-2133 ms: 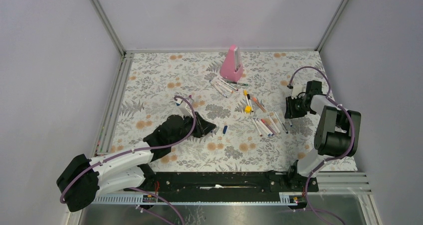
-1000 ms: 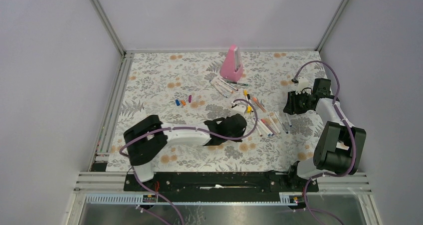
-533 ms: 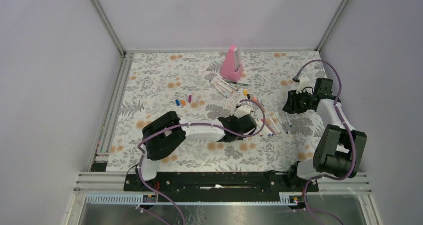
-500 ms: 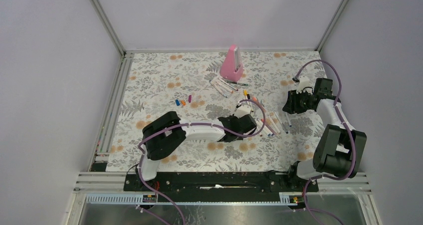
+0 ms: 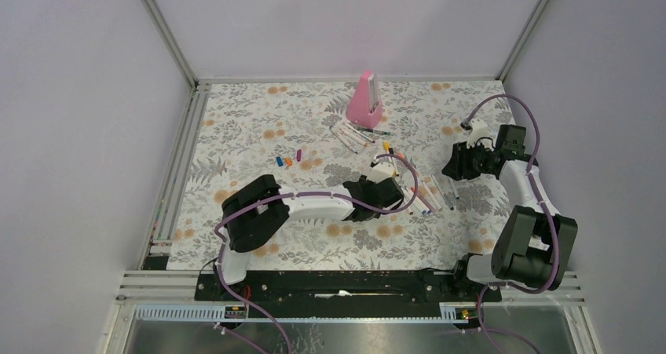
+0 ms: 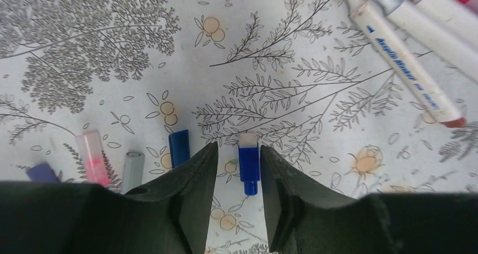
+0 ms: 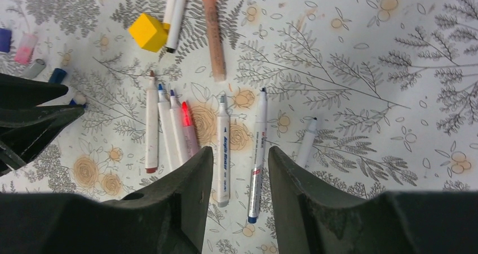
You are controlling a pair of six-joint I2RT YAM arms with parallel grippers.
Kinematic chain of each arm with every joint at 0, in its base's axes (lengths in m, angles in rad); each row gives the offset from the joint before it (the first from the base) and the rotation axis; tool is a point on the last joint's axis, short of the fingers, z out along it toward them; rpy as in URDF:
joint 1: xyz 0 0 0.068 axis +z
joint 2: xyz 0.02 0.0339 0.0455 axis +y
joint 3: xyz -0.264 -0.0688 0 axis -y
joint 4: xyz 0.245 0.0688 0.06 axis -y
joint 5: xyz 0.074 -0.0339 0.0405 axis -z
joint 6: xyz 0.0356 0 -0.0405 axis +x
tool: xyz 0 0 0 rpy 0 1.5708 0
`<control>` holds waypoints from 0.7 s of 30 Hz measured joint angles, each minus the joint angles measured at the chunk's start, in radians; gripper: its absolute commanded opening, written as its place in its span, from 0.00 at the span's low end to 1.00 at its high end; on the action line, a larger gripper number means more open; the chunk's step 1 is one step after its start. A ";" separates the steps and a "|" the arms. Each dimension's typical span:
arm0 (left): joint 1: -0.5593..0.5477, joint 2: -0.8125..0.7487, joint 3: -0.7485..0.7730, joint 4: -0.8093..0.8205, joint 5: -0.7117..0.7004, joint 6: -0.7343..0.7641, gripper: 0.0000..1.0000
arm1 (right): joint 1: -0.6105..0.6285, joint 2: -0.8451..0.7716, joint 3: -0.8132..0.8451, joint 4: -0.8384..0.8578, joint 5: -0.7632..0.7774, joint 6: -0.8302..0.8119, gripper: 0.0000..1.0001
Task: Open the pen caps
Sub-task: Pick up the pen from the center of the board.
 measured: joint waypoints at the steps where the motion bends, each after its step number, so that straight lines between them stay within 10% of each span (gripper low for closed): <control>1: 0.000 -0.012 0.000 -0.006 0.000 0.003 0.41 | 0.000 -0.007 -0.004 0.000 -0.010 -0.005 0.48; 6: 0.000 -0.180 -0.080 0.048 0.000 0.030 0.57 | 0.000 -0.054 -0.037 0.005 -0.081 -0.029 0.56; 11: 0.002 -0.464 -0.281 0.198 -0.011 0.093 0.97 | 0.000 -0.127 -0.105 0.043 -0.159 -0.058 0.65; 21: 0.263 -0.698 -0.573 0.412 0.031 0.240 0.99 | 0.103 -0.163 -0.130 0.061 -0.207 -0.235 0.81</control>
